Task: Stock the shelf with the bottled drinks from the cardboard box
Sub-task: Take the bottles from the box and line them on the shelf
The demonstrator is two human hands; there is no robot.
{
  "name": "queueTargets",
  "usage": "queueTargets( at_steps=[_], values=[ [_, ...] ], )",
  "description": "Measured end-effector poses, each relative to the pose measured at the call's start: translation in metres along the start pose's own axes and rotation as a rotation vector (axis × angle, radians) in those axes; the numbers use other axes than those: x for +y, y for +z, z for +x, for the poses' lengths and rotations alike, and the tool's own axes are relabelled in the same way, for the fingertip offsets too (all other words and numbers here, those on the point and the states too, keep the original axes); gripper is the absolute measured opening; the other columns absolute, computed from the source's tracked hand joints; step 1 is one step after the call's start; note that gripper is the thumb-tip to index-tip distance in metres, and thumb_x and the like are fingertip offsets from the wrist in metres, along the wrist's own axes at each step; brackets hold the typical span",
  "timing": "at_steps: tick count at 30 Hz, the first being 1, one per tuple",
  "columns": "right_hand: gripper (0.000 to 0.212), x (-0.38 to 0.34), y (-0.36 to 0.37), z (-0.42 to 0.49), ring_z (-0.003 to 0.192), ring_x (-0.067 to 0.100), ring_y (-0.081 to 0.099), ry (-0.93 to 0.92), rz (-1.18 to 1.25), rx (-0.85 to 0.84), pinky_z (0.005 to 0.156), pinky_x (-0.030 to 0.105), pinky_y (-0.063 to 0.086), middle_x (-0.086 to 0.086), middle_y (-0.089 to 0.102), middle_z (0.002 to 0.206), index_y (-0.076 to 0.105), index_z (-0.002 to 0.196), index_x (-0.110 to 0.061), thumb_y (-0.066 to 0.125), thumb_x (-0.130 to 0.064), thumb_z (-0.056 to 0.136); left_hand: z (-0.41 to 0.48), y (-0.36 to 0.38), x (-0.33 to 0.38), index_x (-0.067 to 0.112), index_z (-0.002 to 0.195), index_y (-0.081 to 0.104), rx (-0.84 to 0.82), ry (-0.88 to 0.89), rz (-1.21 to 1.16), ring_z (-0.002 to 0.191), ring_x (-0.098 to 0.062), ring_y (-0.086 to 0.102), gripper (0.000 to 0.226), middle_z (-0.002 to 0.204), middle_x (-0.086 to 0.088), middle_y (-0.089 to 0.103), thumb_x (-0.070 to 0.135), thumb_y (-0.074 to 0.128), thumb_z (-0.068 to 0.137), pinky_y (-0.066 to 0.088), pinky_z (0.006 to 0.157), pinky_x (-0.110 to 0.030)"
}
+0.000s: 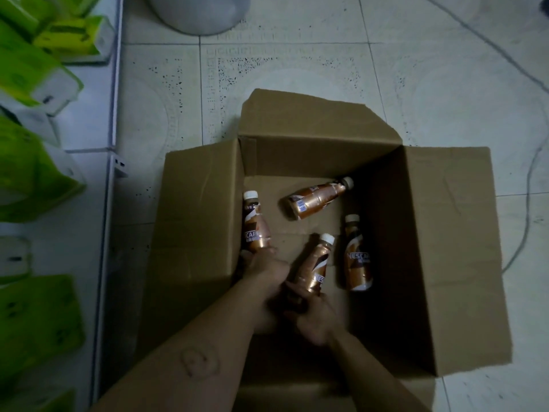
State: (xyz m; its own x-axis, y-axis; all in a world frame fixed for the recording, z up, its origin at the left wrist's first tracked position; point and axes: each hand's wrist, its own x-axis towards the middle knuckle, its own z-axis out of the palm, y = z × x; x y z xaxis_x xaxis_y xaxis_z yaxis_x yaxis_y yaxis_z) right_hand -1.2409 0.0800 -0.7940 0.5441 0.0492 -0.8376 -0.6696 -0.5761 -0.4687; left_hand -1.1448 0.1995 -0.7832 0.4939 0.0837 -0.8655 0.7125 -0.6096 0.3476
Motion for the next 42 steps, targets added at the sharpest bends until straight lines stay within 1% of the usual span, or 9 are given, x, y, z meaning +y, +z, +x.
queueTargets(
  at_steps=[8, 14, 20, 25, 27, 30, 34, 39, 42],
  values=[
    [0.058, -0.007, 0.000, 0.004, 0.124, 0.025, 0.047, 0.058, -0.162, -0.032, 0.104, 0.039, 0.044, 0.007, 0.033, 0.146, 0.035, 0.139, -0.051, 0.060, -0.040, 0.088, -0.009, -0.003, -0.008, 0.024, 0.128, 0.059, 0.043, 0.140, 0.269, 0.119, -0.033, 0.048, 0.044, 0.139, -0.016, 0.040, 0.029, 0.062, 0.085, 0.036, 0.106, -0.030],
    [0.030, -0.001, -0.002, 0.009, 0.114, 0.026, 0.056, 0.065, 0.025, -0.004, 0.100, 0.045, 0.049, 0.006, 0.048, 0.133, 0.061, 0.117, -0.038, 0.060, -0.027, 0.089, -0.031, 0.014, -0.032, 0.017, 0.125, 0.056, -0.233, -0.027, 0.328, 0.097, -0.026, 0.063, 0.039, 0.111, -0.012, 0.065, 0.020, 0.056, 0.085, 0.048, 0.073, -0.029],
    [0.011, -0.003, 0.006, 0.016, 0.089, 0.006, 0.060, 0.125, 0.065, 0.299, 0.078, 0.028, 0.053, -0.006, 0.064, 0.110, 0.065, 0.098, -0.030, 0.065, -0.032, 0.088, -0.028, 0.027, -0.041, 0.011, 0.120, 0.060, 0.031, -0.103, 0.126, 0.062, -0.013, 0.054, 0.039, 0.110, -0.012, 0.063, 0.017, 0.067, 0.082, 0.037, 0.033, -0.011],
    [0.038, -0.006, 0.003, 0.019, 0.093, 0.014, 0.061, 0.196, 0.075, 0.475, 0.081, 0.034, 0.053, 0.000, 0.066, 0.112, 0.057, 0.115, -0.024, 0.073, -0.033, 0.081, -0.025, 0.030, -0.044, 0.006, 0.142, 0.020, 0.097, -0.159, 0.049, 0.116, -0.032, 0.055, 0.085, 0.130, -0.016, 0.053, 0.020, 0.075, 0.079, 0.045, 0.087, -0.034],
    [0.055, -0.006, 0.003, 0.017, 0.090, 0.017, 0.061, 0.243, 0.183, 0.536, 0.072, 0.032, 0.053, 0.004, 0.065, 0.112, 0.046, 0.117, -0.020, 0.079, -0.035, 0.075, -0.024, 0.035, -0.041, 0.011, 0.140, 0.032, 0.028, -0.210, 0.003, 0.118, -0.033, 0.052, 0.076, 0.129, -0.014, 0.054, 0.012, 0.076, 0.077, 0.044, 0.096, -0.039],
    [0.078, -0.006, 0.001, 0.023, 0.103, 0.024, 0.064, 0.256, 0.148, 0.480, 0.079, 0.033, 0.051, 0.007, 0.064, 0.119, 0.037, 0.132, -0.018, 0.082, -0.031, 0.071, -0.024, 0.034, -0.035, 0.011, 0.122, 0.055, 0.024, -0.227, 0.018, 0.114, -0.032, 0.054, 0.050, 0.124, -0.013, 0.058, 0.017, 0.076, 0.077, 0.045, 0.098, -0.045],
    [0.034, -0.013, -0.030, 0.029, 0.088, 0.023, 0.066, 0.313, 0.325, 0.196, 0.076, 0.037, 0.055, 0.007, 0.070, 0.097, 0.063, 0.105, -0.012, 0.078, -0.023, 0.076, -0.024, 0.016, -0.025, 0.013, 0.122, 0.053, 0.000, -0.133, -0.034, 0.112, -0.032, 0.057, 0.059, 0.123, -0.013, 0.058, 0.019, 0.081, 0.070, 0.048, 0.095, -0.045],
    [0.052, -0.042, -0.069, -0.001, 0.094, 0.033, 0.069, 0.048, 0.640, 0.148, 0.068, 0.038, 0.059, 0.016, 0.071, 0.105, 0.061, 0.117, -0.007, 0.077, 0.006, 0.070, -0.042, -0.027, -0.002, 0.020, 0.097, 0.056, -0.027, 0.154, -0.184, 0.090, -0.020, 0.064, 0.039, 0.105, -0.008, 0.069, 0.013, 0.082, 0.067, 0.052, 0.081, -0.032],
    [0.057, -0.081, -0.096, -0.033, 0.095, 0.030, 0.071, -0.157, 0.678, 0.196, 0.069, 0.037, 0.060, 0.014, 0.073, 0.106, 0.063, 0.117, -0.012, 0.081, 0.004, 0.066, -0.063, -0.062, 0.028, 0.022, 0.109, 0.055, -0.037, 0.299, -0.303, 0.097, -0.022, 0.065, 0.053, 0.109, -0.005, 0.068, 0.006, 0.082, 0.067, 0.052, 0.091, -0.044]
  ],
)
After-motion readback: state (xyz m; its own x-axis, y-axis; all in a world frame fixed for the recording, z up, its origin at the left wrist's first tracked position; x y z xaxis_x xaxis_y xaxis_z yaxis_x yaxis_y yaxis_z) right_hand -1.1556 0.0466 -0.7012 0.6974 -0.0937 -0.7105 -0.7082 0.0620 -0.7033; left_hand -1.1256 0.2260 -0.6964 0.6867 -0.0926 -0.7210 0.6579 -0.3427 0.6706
